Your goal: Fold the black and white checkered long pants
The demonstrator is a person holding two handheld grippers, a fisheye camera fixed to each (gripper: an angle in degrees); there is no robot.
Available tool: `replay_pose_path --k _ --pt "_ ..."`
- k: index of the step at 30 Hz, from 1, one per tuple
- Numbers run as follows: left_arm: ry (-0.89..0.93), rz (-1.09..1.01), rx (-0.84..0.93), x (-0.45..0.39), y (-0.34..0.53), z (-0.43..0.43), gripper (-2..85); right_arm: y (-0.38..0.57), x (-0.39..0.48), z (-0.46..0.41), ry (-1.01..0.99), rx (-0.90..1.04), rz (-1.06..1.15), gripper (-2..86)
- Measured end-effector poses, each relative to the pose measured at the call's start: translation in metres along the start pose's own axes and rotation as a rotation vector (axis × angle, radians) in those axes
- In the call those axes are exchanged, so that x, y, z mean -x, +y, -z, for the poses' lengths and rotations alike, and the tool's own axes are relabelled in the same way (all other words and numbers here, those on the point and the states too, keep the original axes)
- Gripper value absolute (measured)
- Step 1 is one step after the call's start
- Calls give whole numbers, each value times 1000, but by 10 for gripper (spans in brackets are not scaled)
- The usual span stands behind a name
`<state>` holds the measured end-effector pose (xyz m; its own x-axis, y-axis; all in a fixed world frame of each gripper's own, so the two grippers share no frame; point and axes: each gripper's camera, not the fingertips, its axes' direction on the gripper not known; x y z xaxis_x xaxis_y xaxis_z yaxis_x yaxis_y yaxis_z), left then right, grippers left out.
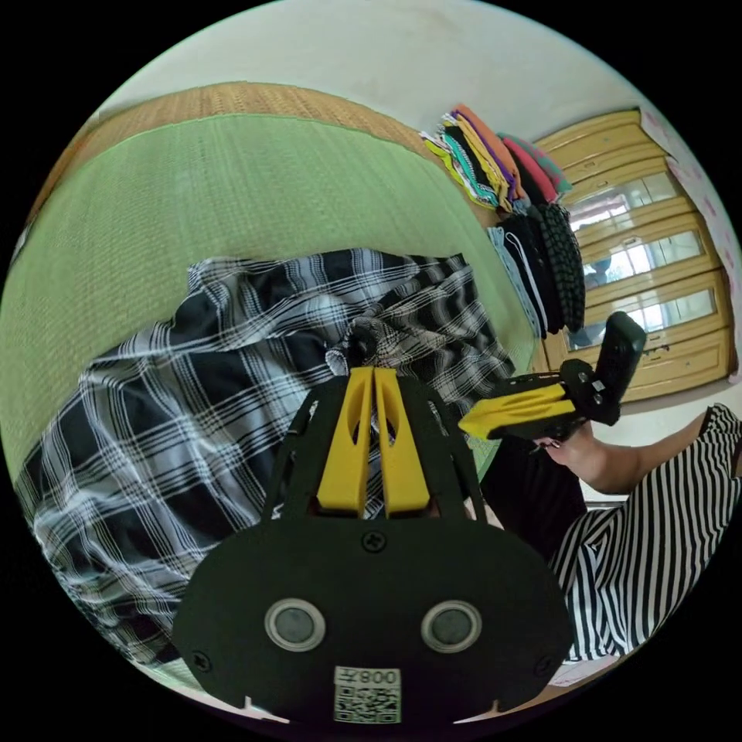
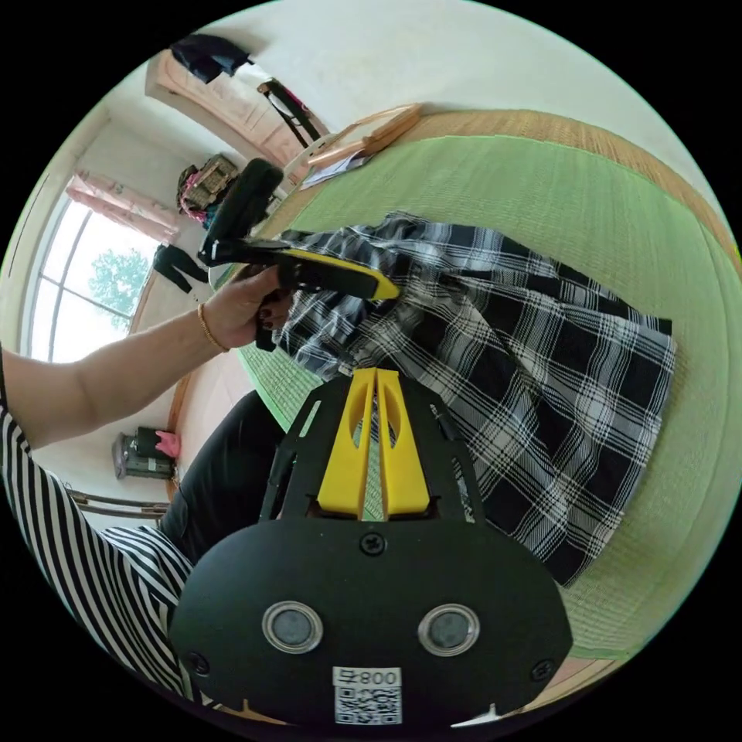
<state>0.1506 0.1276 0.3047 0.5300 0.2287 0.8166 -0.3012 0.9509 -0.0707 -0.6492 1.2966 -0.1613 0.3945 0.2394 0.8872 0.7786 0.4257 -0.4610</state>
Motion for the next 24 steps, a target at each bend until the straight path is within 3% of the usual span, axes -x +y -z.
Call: replay_pose_path --k 3,8,14,24 --pt "14 38 -24 6 9 -6 2 -4 -13 -15 -19 54 -35 2" --pt "88 -3 -108 -12 20 -13 1 -12 -25 13 17 -58 -31 0" --pt "13 -21 49 -28 26 -61 1 -34 -88 12 173 -85 -143 0" --pt "17 3 4 -38 26 -79 1 -31 -137 5 118 -88 -204 1"
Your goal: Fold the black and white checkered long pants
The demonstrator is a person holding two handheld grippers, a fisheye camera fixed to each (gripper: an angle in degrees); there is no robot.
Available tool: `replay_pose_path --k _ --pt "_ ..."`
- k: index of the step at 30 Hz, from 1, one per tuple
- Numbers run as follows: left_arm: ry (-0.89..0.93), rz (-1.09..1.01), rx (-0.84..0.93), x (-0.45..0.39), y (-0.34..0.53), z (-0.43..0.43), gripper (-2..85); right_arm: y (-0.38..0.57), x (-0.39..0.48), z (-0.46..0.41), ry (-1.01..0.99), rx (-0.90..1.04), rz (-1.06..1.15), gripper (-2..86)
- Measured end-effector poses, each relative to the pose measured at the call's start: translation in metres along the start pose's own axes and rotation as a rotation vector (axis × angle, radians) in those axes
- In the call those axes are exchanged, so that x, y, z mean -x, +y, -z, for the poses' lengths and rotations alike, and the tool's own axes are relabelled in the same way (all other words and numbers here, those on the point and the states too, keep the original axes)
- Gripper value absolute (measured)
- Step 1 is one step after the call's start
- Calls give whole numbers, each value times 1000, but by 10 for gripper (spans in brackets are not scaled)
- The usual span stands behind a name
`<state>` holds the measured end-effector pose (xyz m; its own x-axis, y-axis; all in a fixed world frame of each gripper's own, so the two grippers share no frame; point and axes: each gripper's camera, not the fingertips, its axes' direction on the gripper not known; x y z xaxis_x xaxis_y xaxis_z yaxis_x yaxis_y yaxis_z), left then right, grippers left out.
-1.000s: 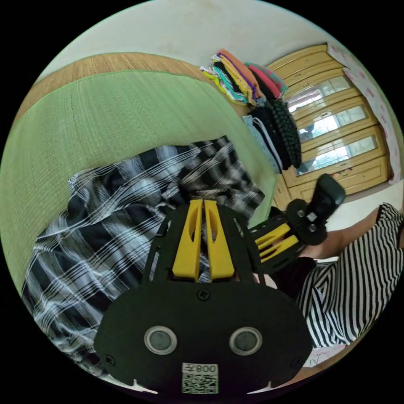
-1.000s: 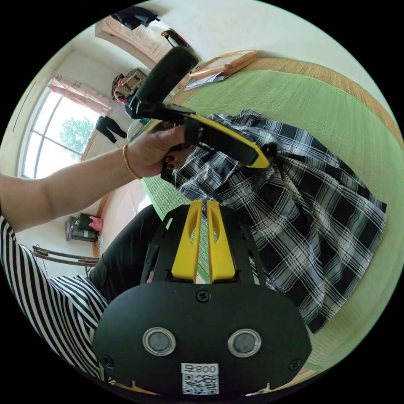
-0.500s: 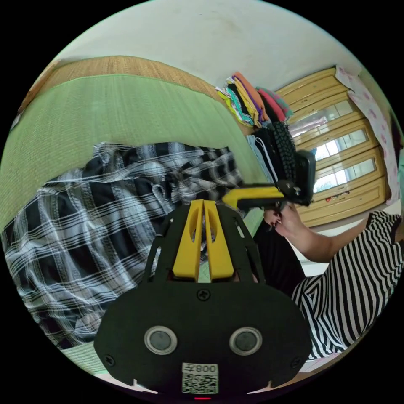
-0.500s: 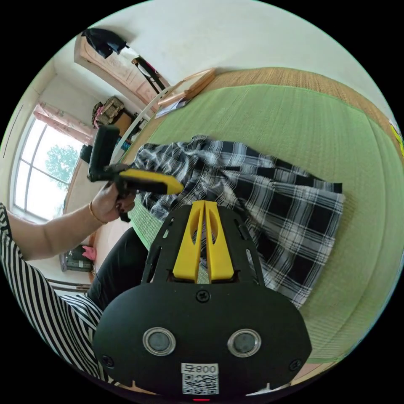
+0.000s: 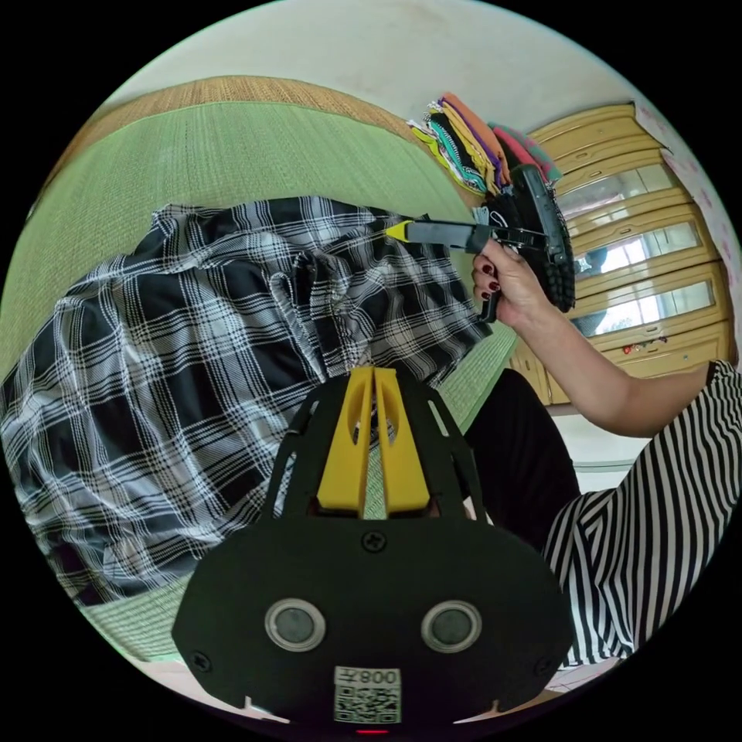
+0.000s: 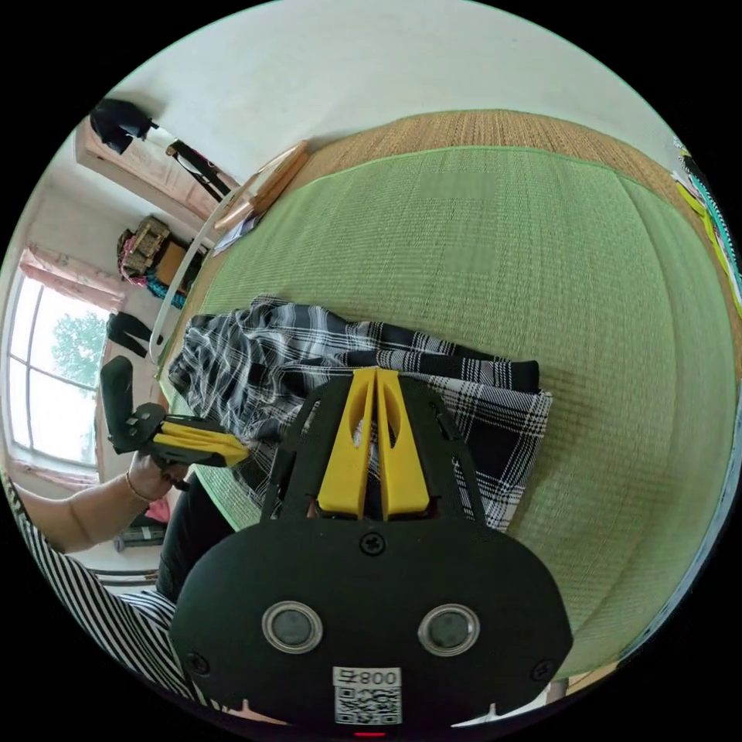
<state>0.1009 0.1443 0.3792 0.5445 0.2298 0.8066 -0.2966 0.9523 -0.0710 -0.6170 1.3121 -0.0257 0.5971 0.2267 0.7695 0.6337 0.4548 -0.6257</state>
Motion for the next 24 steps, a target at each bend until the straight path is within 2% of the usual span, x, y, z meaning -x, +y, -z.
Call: replay_pose_path --k 10,14,16,20,24 --pt "-2 12 -51 -19 -10 -16 1 107 -41 55 -55 -37 28 1" --pt "-1 25 -17 -24 -17 -32 4 153 -81 24 -37 116 -65 1" --pt "29 43 -37 -27 -19 -32 6 163 -95 33 -103 69 -105 1" --pt "57 -53 -90 -58 -24 -33 24 187 -124 63 -52 -49 -183 3" --pt "146 -148 -75 -95 -37 -57 55 210 -167 49 -96 15 -293 9"
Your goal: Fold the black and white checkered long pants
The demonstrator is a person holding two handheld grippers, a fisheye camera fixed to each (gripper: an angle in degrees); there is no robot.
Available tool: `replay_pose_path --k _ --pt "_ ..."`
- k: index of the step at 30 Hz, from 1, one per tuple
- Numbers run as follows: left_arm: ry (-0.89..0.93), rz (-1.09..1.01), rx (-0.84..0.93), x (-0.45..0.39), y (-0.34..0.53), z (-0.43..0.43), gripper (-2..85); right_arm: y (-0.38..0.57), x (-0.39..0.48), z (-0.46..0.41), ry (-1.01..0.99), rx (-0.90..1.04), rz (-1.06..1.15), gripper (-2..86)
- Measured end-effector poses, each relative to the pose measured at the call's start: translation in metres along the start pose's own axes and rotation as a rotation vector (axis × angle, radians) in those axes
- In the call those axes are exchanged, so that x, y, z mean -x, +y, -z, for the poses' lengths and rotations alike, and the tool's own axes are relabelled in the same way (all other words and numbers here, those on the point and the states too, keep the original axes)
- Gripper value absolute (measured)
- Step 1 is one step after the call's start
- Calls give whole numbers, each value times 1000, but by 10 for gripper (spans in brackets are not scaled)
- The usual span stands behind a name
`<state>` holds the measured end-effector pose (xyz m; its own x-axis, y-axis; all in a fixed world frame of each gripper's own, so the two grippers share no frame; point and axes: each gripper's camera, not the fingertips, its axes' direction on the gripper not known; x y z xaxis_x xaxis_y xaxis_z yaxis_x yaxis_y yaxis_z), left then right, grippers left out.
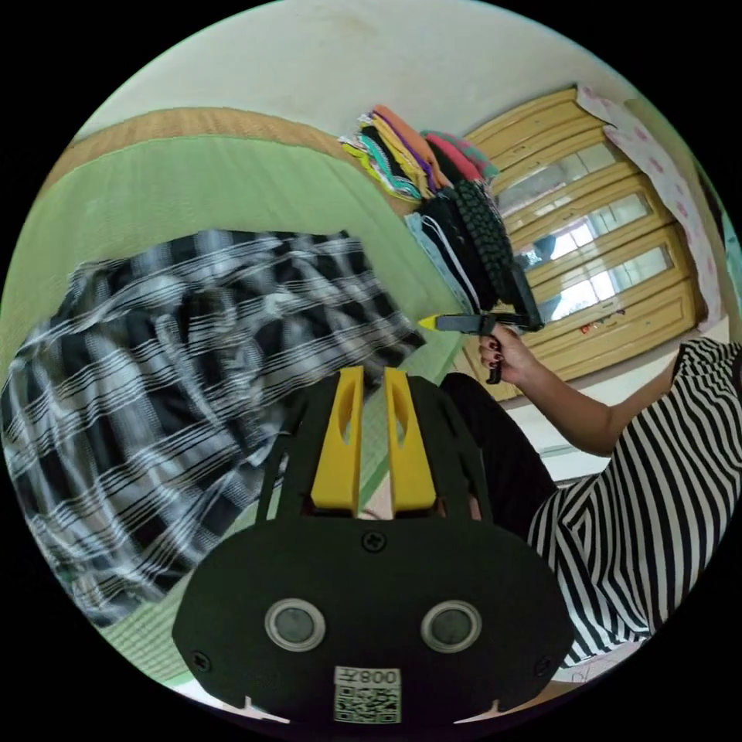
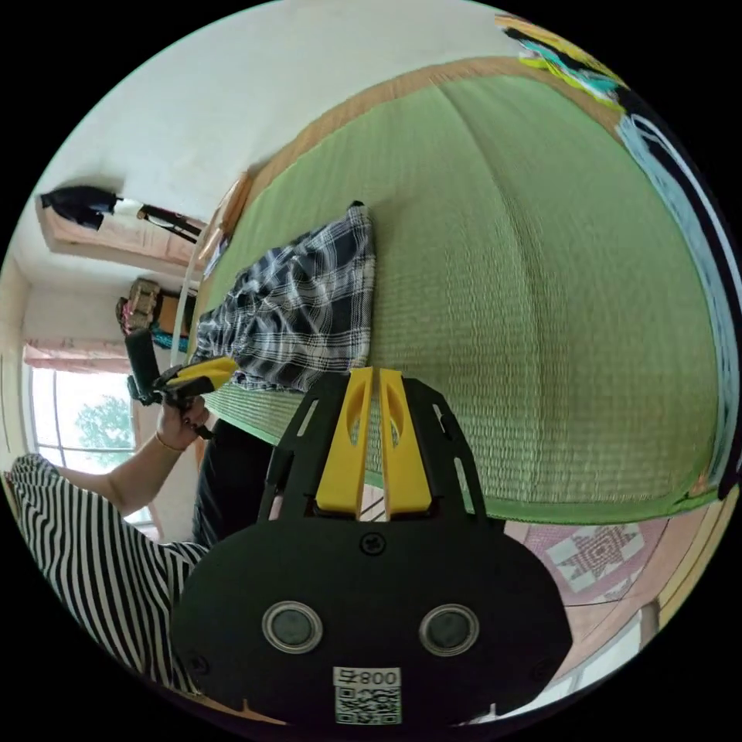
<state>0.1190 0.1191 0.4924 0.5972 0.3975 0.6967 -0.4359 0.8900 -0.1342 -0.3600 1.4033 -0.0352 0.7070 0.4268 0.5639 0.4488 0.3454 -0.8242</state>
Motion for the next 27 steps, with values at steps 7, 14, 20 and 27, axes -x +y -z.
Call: replay_pose_path --k 7,14,20,27 --pt "-92 -246 143 -79 -51 -88 92 14 -63 -15 -285 -14 -84 10" --pt "-334 -290 201 -111 -71 -136 43 19 -92 -17 -403 -18 -70 16" --pt "-295 -262 202 -111 -73 -143 12 -13 -96 6 -288 -81 -17 56" --pt "-235 -283 176 -117 -65 -148 7 -93 -79 0 -108 -44 50 79"
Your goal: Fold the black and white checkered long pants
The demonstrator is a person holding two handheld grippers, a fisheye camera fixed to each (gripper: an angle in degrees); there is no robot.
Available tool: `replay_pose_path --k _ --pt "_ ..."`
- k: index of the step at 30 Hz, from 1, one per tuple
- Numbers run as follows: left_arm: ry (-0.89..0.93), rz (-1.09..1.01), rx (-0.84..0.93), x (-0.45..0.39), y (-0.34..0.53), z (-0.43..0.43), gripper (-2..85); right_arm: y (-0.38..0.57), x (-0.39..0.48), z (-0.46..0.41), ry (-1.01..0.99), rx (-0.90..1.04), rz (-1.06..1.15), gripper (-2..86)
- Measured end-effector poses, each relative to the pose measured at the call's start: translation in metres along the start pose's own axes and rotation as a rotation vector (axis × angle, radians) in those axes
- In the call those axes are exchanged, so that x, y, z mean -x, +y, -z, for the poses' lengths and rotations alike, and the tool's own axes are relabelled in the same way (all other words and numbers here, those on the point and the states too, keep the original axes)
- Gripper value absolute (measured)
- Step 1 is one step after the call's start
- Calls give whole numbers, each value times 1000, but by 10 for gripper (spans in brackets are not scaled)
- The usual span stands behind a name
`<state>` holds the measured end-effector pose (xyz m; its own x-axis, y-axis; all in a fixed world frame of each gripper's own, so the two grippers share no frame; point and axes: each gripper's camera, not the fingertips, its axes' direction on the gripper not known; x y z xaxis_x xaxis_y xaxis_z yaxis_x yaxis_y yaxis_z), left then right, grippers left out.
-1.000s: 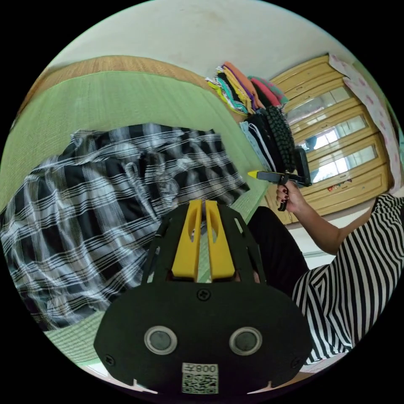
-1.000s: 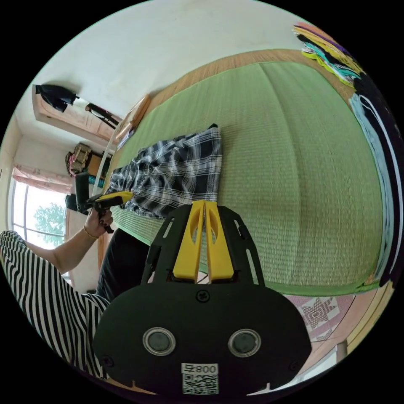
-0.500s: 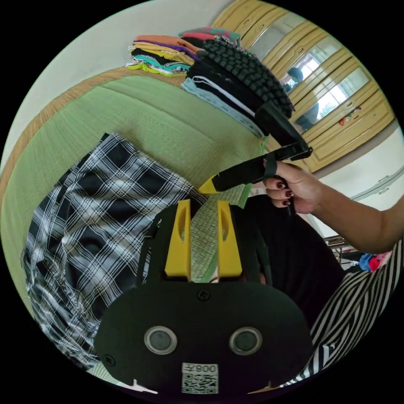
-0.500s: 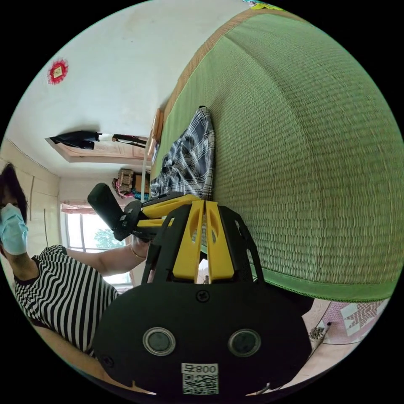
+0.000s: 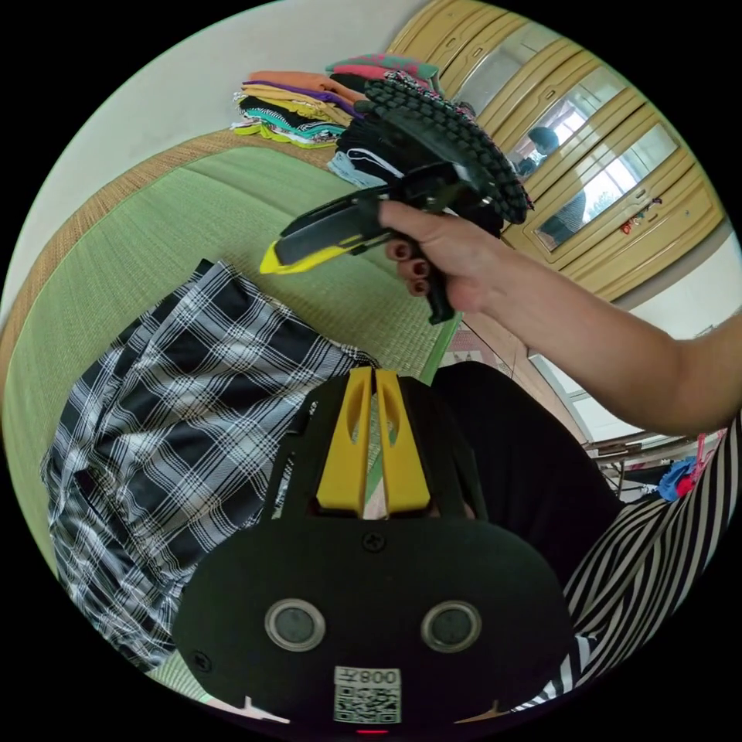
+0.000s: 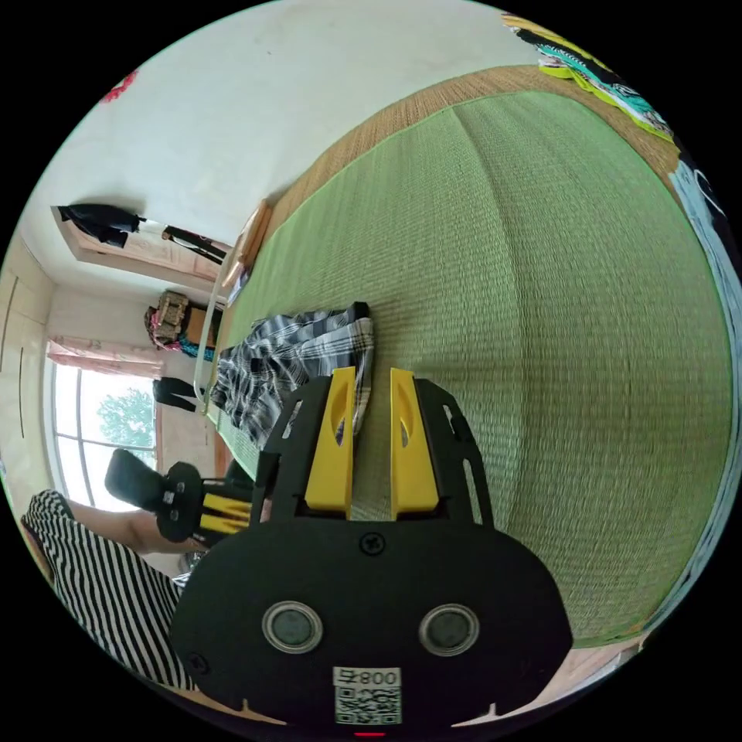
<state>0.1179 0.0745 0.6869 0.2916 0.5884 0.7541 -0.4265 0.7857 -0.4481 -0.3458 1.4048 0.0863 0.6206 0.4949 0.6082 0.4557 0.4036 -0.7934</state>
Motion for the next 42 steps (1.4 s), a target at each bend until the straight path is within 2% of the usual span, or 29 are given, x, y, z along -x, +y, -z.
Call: replay_pose_path --k 6,15,27,34,42 --pt "16 -7 -12 10 11 -9 7 -35 13 -16 4 25 8 78" --pt "64 11 -31 40 43 -31 7 -62 41 -17 62 90 43 22" --pt "235 -55 -133 67 111 -56 5 -19 64 100 63 -44 -69 11" --pt "270 27 -324 118 193 -27 5 -31 153 137 -69 -161 -28 10" --pt "163 239 -573 207 334 21 6 -92 302 113 -175 -177 126 11"
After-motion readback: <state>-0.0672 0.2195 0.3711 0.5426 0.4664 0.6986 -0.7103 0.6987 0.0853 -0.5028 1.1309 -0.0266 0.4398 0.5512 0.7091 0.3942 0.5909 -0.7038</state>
